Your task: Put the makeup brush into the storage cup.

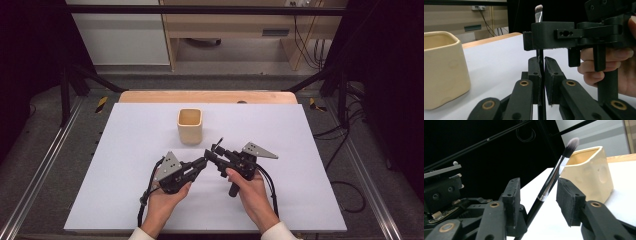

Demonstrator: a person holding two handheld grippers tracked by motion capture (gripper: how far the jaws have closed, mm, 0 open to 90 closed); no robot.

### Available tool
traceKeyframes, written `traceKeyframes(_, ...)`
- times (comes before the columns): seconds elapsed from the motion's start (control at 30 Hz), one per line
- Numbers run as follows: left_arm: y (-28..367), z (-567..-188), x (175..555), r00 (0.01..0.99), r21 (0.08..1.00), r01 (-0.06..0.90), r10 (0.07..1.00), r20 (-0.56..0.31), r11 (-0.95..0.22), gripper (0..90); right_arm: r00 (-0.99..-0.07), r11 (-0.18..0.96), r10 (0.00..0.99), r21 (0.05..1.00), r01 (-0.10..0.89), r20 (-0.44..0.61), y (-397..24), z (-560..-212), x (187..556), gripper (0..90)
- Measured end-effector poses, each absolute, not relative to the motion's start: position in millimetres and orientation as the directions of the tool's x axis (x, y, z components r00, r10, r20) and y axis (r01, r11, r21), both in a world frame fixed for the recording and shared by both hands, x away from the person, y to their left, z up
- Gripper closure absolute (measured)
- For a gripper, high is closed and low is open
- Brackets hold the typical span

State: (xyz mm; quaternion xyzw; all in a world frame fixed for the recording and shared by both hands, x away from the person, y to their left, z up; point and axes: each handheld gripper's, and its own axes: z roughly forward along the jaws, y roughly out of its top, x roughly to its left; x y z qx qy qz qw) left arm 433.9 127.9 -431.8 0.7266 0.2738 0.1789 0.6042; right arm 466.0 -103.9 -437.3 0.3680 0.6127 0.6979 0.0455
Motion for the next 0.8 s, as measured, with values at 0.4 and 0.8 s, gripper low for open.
traceKeyframes(0.4,126.5,-431.7,433.0,0.787,0.976,0.180,0.613,-0.070,-0.121,83.8,-0.723,-0.270,0.494,0.875,0.402,0.484,-106.0,-439.8,466.7,61.8)
traceKeyframes(0.8,127.6,-431.4,433.5,0.782,0.976,0.181,0.619,-0.068,-0.121,83.8,-0.720,-0.288,0.471,0.860,0.422,0.511,-106.2,-440.1,466.1,67.1)
